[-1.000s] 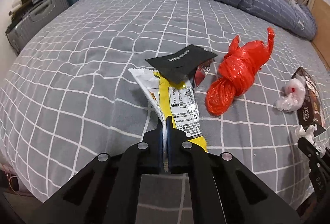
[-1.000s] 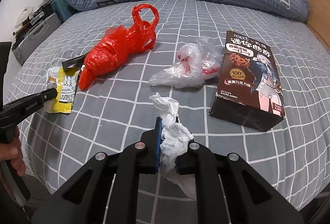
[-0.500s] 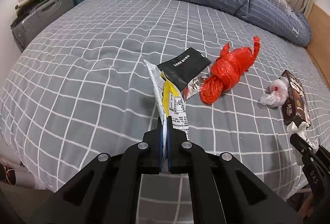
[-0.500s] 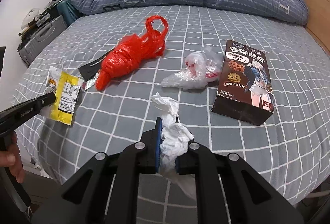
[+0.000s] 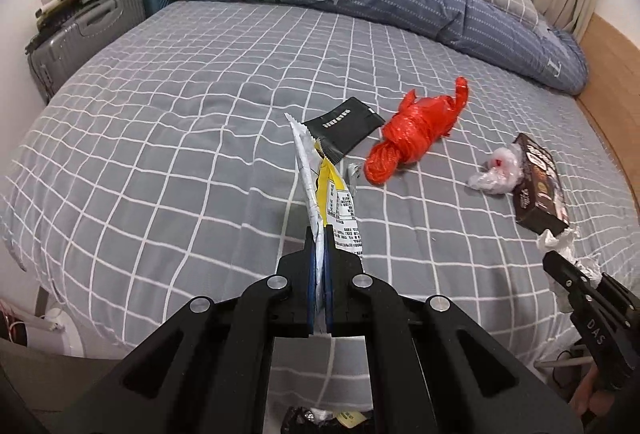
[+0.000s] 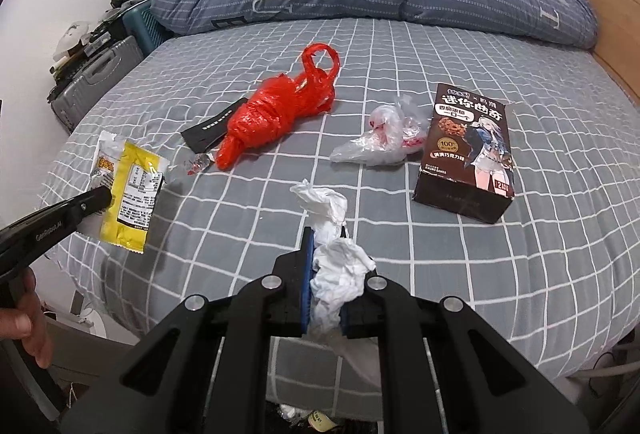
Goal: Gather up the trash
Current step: 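Carry the snack wrapper and tissue with both tools over the black bin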
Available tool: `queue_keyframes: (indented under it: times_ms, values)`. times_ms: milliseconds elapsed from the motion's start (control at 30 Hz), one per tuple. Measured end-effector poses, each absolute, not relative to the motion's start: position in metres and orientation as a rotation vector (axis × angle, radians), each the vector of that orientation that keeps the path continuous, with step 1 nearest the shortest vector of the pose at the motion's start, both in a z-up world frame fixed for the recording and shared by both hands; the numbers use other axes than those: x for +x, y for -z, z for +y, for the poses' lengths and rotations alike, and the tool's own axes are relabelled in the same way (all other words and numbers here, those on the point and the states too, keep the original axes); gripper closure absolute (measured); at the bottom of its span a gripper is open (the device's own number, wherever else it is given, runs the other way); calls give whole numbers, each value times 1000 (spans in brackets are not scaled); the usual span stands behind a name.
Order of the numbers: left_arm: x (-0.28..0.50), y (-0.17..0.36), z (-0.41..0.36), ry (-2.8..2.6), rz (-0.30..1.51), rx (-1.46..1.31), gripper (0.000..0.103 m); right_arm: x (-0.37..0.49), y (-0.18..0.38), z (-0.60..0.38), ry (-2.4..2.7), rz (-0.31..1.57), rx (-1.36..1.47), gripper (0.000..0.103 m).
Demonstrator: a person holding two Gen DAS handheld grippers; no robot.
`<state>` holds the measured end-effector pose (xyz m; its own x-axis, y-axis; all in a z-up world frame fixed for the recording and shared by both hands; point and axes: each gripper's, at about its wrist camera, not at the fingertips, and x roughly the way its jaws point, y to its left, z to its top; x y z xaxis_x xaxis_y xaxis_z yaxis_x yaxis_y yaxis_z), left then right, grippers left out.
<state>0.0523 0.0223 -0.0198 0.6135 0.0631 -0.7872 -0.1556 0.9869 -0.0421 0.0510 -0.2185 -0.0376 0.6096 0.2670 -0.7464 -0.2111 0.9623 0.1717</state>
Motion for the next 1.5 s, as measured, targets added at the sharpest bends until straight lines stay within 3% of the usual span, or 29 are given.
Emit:
queue_keyframes:
  times_ms: [1500]
  values:
    - [-99, 21, -30, -40, 910, -86, 101, -99, 22, -220, -283, 854, 46, 94]
